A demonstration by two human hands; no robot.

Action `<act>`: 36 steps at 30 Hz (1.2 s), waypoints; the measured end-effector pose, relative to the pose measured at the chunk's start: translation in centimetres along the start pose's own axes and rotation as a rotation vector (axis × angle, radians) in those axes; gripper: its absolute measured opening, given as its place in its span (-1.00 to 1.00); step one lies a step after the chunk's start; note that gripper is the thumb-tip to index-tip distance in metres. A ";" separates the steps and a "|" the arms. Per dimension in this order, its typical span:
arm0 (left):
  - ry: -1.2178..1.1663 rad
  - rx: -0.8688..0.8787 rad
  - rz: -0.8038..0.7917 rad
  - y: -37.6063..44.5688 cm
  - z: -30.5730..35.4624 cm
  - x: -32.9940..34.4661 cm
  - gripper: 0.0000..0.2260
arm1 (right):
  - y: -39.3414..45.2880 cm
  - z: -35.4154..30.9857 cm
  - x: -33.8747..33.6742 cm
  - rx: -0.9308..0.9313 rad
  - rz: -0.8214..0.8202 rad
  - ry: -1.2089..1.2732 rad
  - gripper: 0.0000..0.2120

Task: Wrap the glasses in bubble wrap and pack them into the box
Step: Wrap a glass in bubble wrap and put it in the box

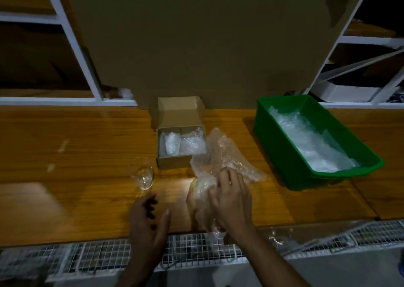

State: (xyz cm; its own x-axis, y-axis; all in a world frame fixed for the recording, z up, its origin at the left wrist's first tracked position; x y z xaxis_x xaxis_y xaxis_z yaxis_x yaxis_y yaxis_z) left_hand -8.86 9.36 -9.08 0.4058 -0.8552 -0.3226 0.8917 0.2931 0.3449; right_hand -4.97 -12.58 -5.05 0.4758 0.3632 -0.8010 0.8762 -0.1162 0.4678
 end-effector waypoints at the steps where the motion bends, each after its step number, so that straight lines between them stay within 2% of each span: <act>1: -0.021 -0.017 -0.024 0.5 0.4 0.5 -0.56 | -0.5 -0.1 0.9 -0.032 -0.064 -0.026 -0.82; 3: -0.031 0.035 -0.089 1.9 1.1 1.3 -0.58 | -0.8 0.1 1.7 -0.098 -0.189 -0.052 -0.78; 5: 0.063 0.230 -0.189 3.5 1.8 2.3 -0.51 | -0.5 0.3 2.0 -0.160 -0.331 -0.004 -0.81; 7: 0.199 0.402 -0.310 4.9 1.9 3.1 -0.38 | -0.3 1.2 2.0 -0.093 -0.419 0.190 -0.87; 9: 0.309 0.468 -0.436 5.6 1.7 3.7 -0.15 | 0.1 2.9 1.1 0.123 -0.254 0.496 -0.82; 11: 0.363 0.457 -0.560 5.6 1.4 4.0 -0.07 | 0.7 5.4 0.2 0.286 -0.038 0.611 -0.72; 12: 0.376 0.439 -0.605 5.6 1.0 4.1 -0.09 | 1.2 6.3 -0.3 0.272 0.005 0.544 -0.69; 13: 0.410 0.453 -0.638 5.5 0.8 4.2 -0.14 | 1.9 6.9 -0.6 0.213 -0.019 0.429 -0.68; 14: 0.452 0.518 -0.651 5.5 0.7 4.3 -0.20 | 2.4 7.7 -0.4 0.144 -0.111 0.292 -0.67; 16: 0.476 0.648 -0.654 5.2 0.3 4.7 -0.39 | 3.0 9.3 0.9 0.062 -0.396 -0.066 -0.62; 17: 0.450 0.637 -0.661 5.1 0.2 4.8 -0.50 | 3.1 10.1 1.0 0.059 -0.459 -0.220 -0.61; 19: 0.363 0.504 -0.648 5.1 -0.2 4.8 -0.62 | 3.5 10.7 0.4 0.089 -0.404 -0.378 -0.63; 21: 0.291 0.407 -0.650 4.9 -0.7 4.8 -0.66 | 3.8 10.0 -0.8 0.082 -0.283 -0.331 -0.56; 22: 0.261 0.386 -0.666 4.8 -1.0 4.8 -0.69 | 3.6 9.3 -1.1 0.020 -0.267 -0.266 -0.50; 25: 0.230 0.318 -0.718 4.5 -2.2 4.6 -0.74 | 1.8 6.7 -1.3 -0.209 -0.331 -0.109 -0.31; 27: 0.234 0.268 -0.716 4.3 -2.8 4.5 -0.71 | 0.1 5.9 -1.5 -0.344 -0.354 -0.131 -0.20; 30: 0.270 0.229 -0.663 4.0 -2.4 4.7 -0.59 | -1.7 6.2 -2.0 -0.369 -0.426 -0.087 -0.12; 34: 0.289 0.192 -0.558 3.7 -1.7 5.2 -0.42 | -4.0 6.6 -2.8 -0.380 -0.514 -0.069 -0.28; 36: 0.285 0.177 -0.493 3.7 -1.5 5.6 -0.42 | -5.2 6.8 -2.4 -0.407 -0.528 -0.105 -0.38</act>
State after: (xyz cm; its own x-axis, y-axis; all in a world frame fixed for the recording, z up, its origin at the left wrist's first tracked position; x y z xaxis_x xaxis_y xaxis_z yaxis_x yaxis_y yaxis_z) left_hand -3.02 6.31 -10.95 0.0120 -0.7163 -0.6977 0.9516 -0.2062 0.2280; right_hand -10.18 -19.17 -8.14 0.0146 0.1817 -0.9832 0.9042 0.4173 0.0906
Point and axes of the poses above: each hand's wrist, its own y-axis towards the middle knuckle, its own x-axis out of the palm, z = x × y, the point moved 4 cm from there along y, towards the middle knuckle, and after that the axes turned 5 degrees about z, right-handed, at the moved point
